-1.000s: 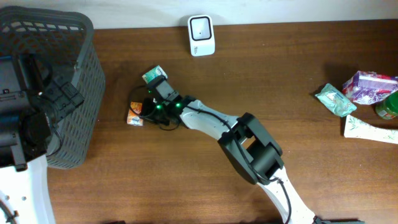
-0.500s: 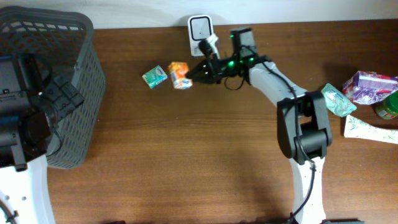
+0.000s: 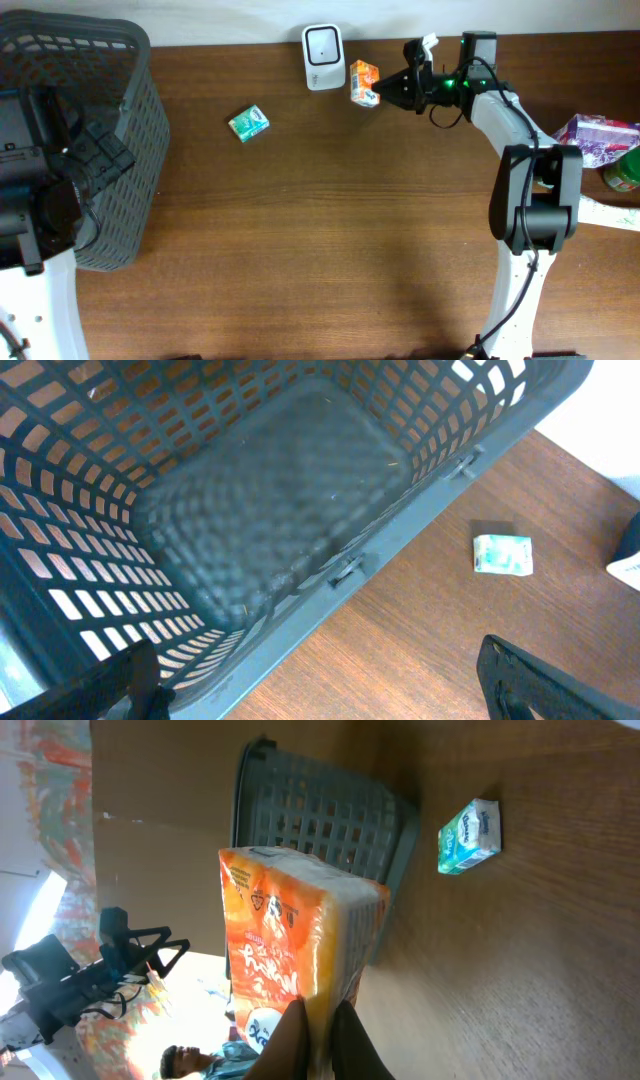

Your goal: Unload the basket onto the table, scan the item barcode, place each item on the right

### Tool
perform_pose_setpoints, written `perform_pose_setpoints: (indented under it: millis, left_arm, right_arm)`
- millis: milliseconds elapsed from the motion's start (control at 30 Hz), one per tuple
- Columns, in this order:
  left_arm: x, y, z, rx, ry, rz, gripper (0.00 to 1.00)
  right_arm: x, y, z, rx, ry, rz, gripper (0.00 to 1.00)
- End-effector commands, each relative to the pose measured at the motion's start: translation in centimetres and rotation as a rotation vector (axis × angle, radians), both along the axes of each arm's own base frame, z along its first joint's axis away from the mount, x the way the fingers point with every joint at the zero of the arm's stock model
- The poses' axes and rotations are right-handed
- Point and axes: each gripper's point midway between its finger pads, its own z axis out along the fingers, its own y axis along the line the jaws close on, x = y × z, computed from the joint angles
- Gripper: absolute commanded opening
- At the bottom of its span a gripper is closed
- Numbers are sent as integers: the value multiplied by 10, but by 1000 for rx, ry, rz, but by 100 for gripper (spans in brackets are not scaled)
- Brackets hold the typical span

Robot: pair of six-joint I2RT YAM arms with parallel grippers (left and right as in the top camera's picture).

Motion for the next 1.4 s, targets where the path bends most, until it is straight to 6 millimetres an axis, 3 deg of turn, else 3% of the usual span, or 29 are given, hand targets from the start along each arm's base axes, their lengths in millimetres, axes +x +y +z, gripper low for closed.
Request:
perform_pose_setpoints:
  millis: [0,200,300,800,933,1067,1167,1233,1333,1367]
  left_arm:
    - [-2,1,3,-4,-12,13,99]
    - [-2,1,3,-4,-12,13,99]
    - [-2,1,3,-4,-12,13,99]
    - [-2,1,3,-4,-12,13,99]
    - [-2,1,3,-4,-12,13,99]
    - [-2,1,3,-4,-12,13,99]
    - [-2,1,3,-4,-12,13,99]
    - [-2,1,3,-4,-12,13,99]
    - [-2,1,3,-4,-12,13,99]
    - [-2,1,3,-4,-12,13,99]
  right_arm:
    - [-8,12,23,19,-62,46,4]
    - [-4,22,35,12,-399,72,4]
    - [0,22,45,12,-484,72,4]
    - [-3,24,39,14,-375,73,4]
    - [5,35,14,-70,-214,-3,4]
    - [3,41,-65,-426,47,-158,4]
    - [-18,17,-104,-774,109,-206,4]
    - [-31,-22,-106,-1095,99,-259,4]
    - [-45,-45,-86,-1308,39,-265,4]
    - [-56,-64,-81,-1469,36,-278,4]
